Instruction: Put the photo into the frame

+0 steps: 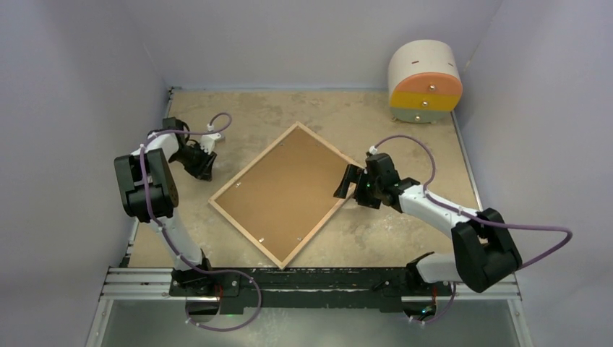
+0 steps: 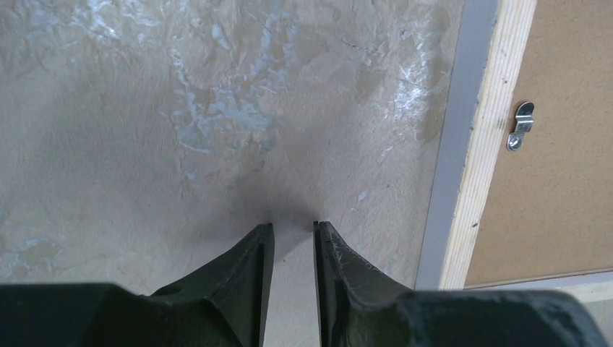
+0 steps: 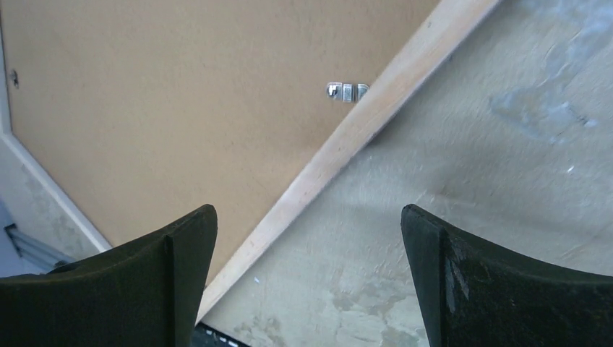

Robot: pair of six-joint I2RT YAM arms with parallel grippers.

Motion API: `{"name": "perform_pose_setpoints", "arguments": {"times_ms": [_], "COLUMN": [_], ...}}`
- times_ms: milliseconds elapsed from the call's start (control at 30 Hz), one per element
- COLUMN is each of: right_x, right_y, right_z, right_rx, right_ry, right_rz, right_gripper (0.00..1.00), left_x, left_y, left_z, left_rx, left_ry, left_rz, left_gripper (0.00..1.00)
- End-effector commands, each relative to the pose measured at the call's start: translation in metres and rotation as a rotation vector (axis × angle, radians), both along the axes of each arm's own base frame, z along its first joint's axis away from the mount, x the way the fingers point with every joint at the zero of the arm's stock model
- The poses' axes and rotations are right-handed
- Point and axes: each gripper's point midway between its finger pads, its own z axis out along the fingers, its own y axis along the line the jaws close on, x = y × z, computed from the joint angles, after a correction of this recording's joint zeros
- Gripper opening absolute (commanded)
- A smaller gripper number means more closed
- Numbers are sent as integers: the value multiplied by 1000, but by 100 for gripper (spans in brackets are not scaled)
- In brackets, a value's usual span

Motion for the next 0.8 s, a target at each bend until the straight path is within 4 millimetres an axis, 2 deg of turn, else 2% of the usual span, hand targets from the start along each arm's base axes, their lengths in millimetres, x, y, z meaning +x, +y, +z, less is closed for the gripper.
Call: {"name": "perform_pose_setpoints", "arguments": {"times_ms": [0,100,267,367,567,767], "right_x": [-12,-13,12,31,70,84], "right_y": [26,39,44,35,11,-11], "right_z": [4,0,2,2,13,21], "right_rx": [201,321,319,297,282,177], "right_ry": [23,65,52,43,12,-29], "right_rz": [7,-15,-38,-74,-124,-164], "right_gripper": [99,99,99,99,99,98], "left_x": [-18,-40,-59,-64,-79,-83], "left_y": [-22,-47,-88,-110,-150,-168], "left_z": [-16,-22,-17,-15,-14,0], "left_rx": [-69,-101,-177,-237,-325,-415], "left_ry": [55,104,141,163,213,218], "left_rz": [-45,-108,-181,-211,-282,-295], "left_gripper": [28,27,27,26,24,24]}}
